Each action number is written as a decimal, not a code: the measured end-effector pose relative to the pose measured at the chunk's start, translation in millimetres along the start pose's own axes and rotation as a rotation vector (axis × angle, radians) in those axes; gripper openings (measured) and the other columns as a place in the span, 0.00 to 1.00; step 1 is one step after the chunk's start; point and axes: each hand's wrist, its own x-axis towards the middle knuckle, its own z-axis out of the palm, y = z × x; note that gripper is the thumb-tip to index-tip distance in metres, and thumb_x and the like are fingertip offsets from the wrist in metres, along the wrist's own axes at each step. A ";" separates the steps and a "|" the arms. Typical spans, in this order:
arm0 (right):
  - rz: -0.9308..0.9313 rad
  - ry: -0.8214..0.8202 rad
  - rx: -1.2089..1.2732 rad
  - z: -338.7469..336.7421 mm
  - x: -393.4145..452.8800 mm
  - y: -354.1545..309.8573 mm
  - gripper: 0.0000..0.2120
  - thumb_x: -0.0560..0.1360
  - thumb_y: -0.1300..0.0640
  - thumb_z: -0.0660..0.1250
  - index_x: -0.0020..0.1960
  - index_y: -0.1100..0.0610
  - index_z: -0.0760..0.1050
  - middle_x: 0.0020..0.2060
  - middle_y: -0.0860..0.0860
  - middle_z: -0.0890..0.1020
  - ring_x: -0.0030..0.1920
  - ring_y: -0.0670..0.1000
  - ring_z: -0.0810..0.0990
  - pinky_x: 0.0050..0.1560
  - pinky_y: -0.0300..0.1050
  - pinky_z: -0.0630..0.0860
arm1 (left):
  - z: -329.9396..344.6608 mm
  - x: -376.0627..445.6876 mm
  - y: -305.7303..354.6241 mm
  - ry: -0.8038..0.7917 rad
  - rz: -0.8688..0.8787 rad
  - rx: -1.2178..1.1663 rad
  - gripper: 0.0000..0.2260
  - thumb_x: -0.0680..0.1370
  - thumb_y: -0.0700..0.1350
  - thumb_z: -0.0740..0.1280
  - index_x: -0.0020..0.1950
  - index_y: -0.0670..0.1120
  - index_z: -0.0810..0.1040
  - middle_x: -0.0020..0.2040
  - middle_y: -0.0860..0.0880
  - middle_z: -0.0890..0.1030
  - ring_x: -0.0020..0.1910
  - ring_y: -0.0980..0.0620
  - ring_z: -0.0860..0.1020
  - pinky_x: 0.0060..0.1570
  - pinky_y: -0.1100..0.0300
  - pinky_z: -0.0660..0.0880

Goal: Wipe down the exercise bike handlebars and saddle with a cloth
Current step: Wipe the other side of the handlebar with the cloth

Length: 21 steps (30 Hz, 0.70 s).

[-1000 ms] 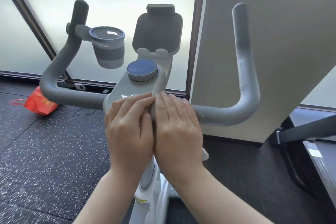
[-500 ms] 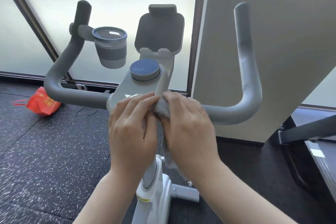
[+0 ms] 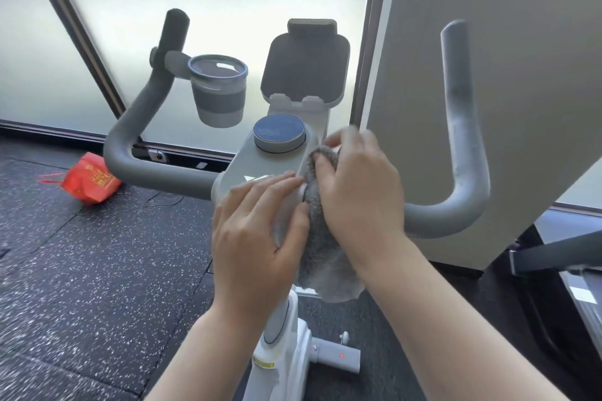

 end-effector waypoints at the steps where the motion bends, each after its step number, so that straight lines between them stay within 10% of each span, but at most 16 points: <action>1: -0.023 0.048 0.051 -0.9 -1.1 -1.0 0.07 0.78 0.54 0.64 0.53 0.56 0.71 0.48 0.52 0.73 0.44 0.55 0.76 0.42 0.48 0.70 | 0.2 -0.1 -0.4 -0.002 0.005 0.012 0.12 0.76 0.48 0.65 0.56 0.49 0.82 0.56 0.56 0.81 0.58 0.53 0.75 0.62 0.50 0.70; 4: -0.173 0.140 0.058 0.7 -24.6 3.4 0.07 0.77 0.55 0.64 0.51 0.58 0.75 0.47 0.52 0.77 0.44 0.55 0.77 0.42 0.49 0.74 | 0.5 -1.1 -3.3 -0.019 0.020 0.039 0.12 0.75 0.46 0.66 0.56 0.48 0.82 0.57 0.56 0.81 0.59 0.51 0.76 0.62 0.50 0.70; 9: -0.281 0.068 -0.148 12.7 -67.9 16.1 0.23 0.77 0.58 0.61 0.71 0.60 0.69 0.69 0.59 0.70 0.69 0.58 0.69 0.71 0.52 0.62 | 2.5 -0.6 -2.0 -0.010 0.012 0.028 0.12 0.74 0.40 0.66 0.56 0.48 0.83 0.57 0.57 0.81 0.58 0.52 0.76 0.62 0.52 0.70; 19: -0.312 0.066 -0.256 2.8 -66.5 30.3 0.21 0.80 0.55 0.55 0.71 0.59 0.70 0.68 0.58 0.73 0.63 0.57 0.75 0.66 0.49 0.67 | 10.8 3.8 8.1 0.071 -0.081 0.038 0.11 0.77 0.45 0.62 0.51 0.49 0.83 0.50 0.55 0.82 0.52 0.50 0.76 0.57 0.53 0.68; 21: -0.218 0.106 -0.309 10.9 -50.1 20.2 0.18 0.78 0.53 0.56 0.61 0.58 0.77 0.56 0.56 0.81 0.51 0.56 0.81 0.51 0.48 0.75 | 11.3 4.6 11.4 0.068 -0.090 0.068 0.10 0.76 0.43 0.64 0.52 0.50 0.83 0.51 0.56 0.82 0.53 0.51 0.75 0.58 0.54 0.67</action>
